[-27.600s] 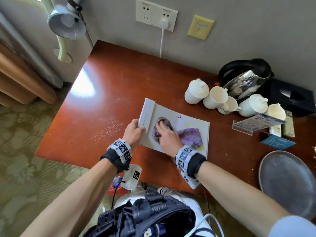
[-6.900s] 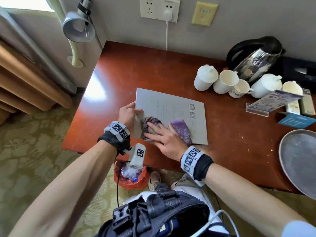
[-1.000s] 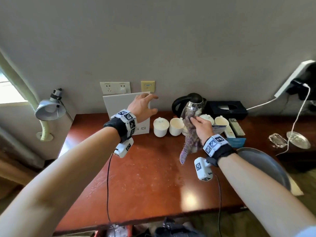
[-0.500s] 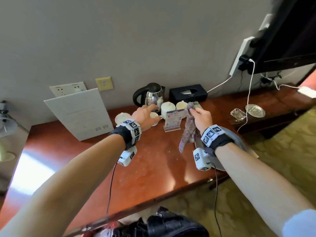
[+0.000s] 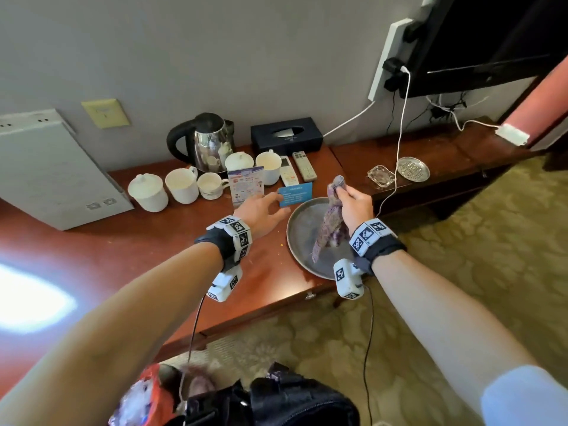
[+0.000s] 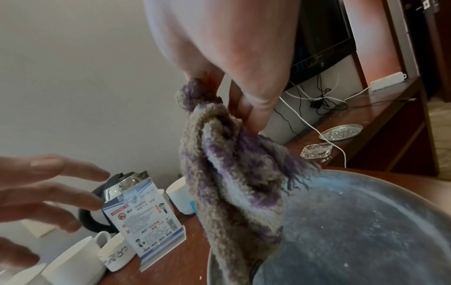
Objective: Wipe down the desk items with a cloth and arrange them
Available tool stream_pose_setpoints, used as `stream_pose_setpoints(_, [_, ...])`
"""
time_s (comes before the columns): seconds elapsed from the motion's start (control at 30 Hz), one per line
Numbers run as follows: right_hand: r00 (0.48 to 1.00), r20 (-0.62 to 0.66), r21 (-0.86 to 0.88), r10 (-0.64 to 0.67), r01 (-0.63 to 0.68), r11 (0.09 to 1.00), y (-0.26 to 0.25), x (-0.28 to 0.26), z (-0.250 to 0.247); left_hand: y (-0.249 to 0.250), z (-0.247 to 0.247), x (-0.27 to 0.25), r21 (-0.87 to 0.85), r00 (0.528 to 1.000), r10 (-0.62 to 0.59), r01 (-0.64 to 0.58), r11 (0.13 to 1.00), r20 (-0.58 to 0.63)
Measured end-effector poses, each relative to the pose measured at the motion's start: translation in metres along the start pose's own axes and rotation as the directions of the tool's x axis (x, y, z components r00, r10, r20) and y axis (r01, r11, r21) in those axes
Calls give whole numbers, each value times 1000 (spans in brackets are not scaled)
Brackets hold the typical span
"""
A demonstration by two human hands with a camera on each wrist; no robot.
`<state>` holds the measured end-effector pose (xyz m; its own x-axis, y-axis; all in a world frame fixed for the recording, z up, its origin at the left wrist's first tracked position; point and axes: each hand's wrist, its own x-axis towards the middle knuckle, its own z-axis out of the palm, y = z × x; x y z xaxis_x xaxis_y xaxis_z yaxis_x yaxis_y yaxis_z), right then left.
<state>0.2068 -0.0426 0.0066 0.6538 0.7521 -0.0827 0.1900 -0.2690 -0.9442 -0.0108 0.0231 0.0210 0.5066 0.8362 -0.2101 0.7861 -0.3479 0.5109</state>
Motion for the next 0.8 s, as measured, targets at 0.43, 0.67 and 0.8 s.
stream_pose_setpoints(0.43, [1000,2,-133,24,-23,991,49,33,8,-9,30,-2,11,986,-162,162,987,24])
stream_pose_setpoints(0.67, [993,90,-293,73,-43,955,80,37,18,-22,38,0,22,972,-233,232,973,43])
stream_pose_setpoints(0.8, [943,288,-586,168,35,809,96,41,17,-28,43,-3,56,969,-237,233,971,72])
